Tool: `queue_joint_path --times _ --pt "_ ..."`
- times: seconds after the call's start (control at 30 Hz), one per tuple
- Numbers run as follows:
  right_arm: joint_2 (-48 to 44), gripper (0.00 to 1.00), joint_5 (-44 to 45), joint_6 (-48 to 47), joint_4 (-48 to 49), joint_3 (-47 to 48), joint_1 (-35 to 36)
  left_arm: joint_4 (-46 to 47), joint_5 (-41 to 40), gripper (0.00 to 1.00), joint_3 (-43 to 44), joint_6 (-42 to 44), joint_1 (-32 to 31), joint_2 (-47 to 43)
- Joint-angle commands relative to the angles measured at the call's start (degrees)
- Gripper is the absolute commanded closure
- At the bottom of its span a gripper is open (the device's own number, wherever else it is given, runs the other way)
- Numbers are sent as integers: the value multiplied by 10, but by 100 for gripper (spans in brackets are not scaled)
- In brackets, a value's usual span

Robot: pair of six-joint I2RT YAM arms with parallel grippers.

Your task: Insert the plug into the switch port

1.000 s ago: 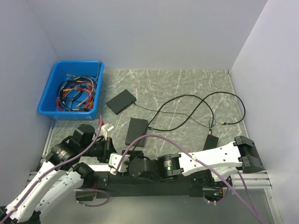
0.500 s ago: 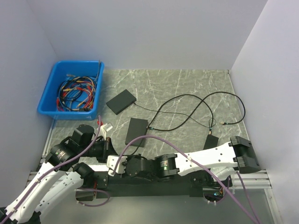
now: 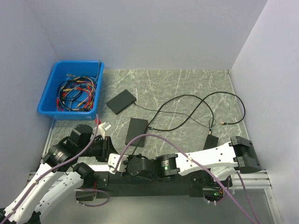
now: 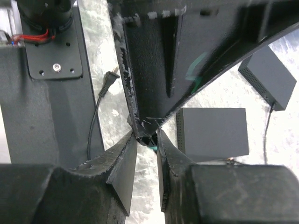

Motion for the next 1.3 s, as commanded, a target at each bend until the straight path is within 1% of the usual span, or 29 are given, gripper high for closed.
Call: queue_joint_path --times 0.0,0.03,0.07,0.13,0.17,0.2,0.27,0.3,0.33,0.37,0.4,0.47,0.57,0.73,0.77,0.83,0.87,0.9,0.97,1.0,1.1,1.17,1.27 --pt "-33 100 1 41 65 -19 -11 28 -9 72 47 -6 -3 -9" --pt "-40 100 -3 46 67 -23 -15 30 -19 68 53 -11 -2 -9" --pt "-42 100 -9 51 70 -29 -18 31 -31 61 58 -13 -3 -8" --pt "-49 100 -10 65 72 -43 -25 32 -62 55 66 -17 -3 -2" --pt "-51 100 -10 76 74 -47 -30 32 -75 51 69 -19 -3 0" --pt "-54 100 -12 82 75 -56 -33 36 -101 50 75 -21 -3 4" --pt "-61 100 -12 99 75 -66 -44 49 -118 50 75 -28 -3 6" --pt "-64 100 -10 105 75 -74 -48 70 -126 50 74 -30 -3 7" --pt "-70 100 -8 111 89 -79 -52 78 -128 51 72 -32 -3 7" --pt "-72 100 -5 125 92 -84 -62 89 -132 57 69 -34 -3 7" --pt "-76 100 -3 131 94 -93 -69 113 -134 61 61 -35 -3 5" --pt "-92 100 -4 154 103 -110 -85 138 -148 67 51 -43 -3 2" --pt "-120 100 -8 177 113 -127 -100 188 -166 70 27 -46 -4 -1" --pt "-160 100 -14 204 142 -157 -137 277 -168 68 -14 -50 -4 5" --pt "-163 100 -14 208 146 -160 -142 307 -174 66 -19 -48 -7 11" --pt "-167 100 -19 212 157 -162 -162 335 -191 63 -22 -31 -10 40" --pt "-166 100 -27 215 159 -161 -172 346 -199 57 -22 -24 -14 53" --pt "-165 100 -34 216 165 -159 -181 366 -220 56 -16 -17 -15 86" --pt "-158 100 -47 218 171 -154 -206 383 -244 52 -10 -1 -18 115" --pt "-155 100 -54 216 175 -149 -212 406 -256 52 -4 3 -18 139" --pt "-137 100 -61 209 177 -134 -230 433 -264 51 9 22 -20 177" --pt "-125 100 -71 202 177 -122 -239 443 -273 51 15 33 -21 191" --pt "-110 100 -80 198 177 -112 -243 461 -265 51 13 39 -24 203"
